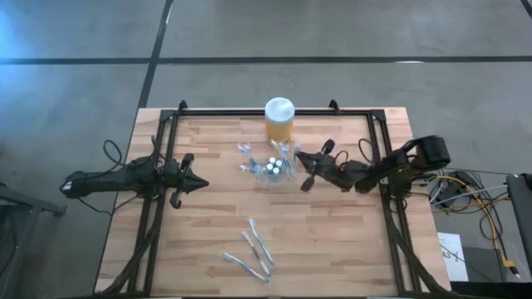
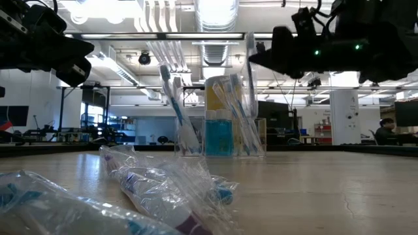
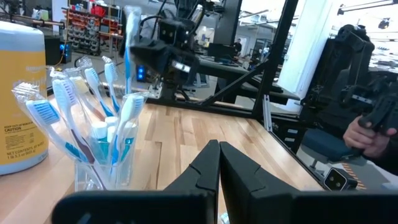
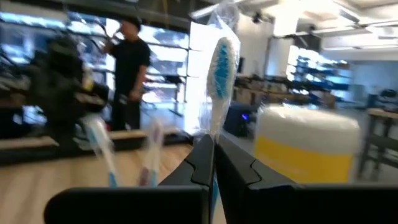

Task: Pick & Place toothbrushing station
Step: Put the blue toothbrush into the transparent organizer

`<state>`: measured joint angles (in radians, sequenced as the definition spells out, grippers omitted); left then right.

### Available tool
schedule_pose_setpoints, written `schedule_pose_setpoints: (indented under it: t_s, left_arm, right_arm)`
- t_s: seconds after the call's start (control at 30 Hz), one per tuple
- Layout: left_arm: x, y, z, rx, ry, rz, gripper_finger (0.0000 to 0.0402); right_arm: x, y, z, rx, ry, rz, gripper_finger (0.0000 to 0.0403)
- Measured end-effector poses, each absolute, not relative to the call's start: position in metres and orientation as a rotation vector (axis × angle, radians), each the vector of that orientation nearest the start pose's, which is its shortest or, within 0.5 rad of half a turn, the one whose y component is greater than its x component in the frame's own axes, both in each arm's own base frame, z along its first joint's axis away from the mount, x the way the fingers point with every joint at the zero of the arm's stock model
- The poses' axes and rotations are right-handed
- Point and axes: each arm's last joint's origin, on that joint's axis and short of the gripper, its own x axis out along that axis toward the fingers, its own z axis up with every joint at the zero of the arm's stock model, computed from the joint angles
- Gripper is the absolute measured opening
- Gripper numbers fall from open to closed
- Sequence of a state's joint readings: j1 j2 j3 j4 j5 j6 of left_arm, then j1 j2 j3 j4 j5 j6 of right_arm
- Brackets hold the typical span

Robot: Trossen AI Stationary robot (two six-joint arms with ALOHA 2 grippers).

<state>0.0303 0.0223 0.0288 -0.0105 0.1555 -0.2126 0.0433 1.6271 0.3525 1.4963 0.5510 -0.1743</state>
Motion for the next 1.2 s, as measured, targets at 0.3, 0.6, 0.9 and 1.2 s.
schedule_pose_setpoints:
  t_s: [0.3,0.6,0.9,1.2]
  left_arm:
    - [0.097,-0.002,0.17,-0.213,0.018,-0.124,0.0014]
    - [0.097,-0.002,0.17,-0.221,0.022,-0.124,0.0014]
    - [0.097,-0.002,0.17,-0.222,0.023,-0.124,0.0014]
    - [0.097,-0.002,0.17,-0.222,0.023,-0.124,0.0014]
  right_arm:
    - [0.266,-0.004,0.15,-0.127,-0.089,-0.564,0.0008]
    - [0.269,-0.002,0.132,-0.097,-0.031,-0.584,0.0008]
    - [0.269,0.006,0.113,-0.065,0.024,-0.63,0.0008]
    - [0.268,0.007,0.11,-0.043,0.035,-0.632,0.0008]
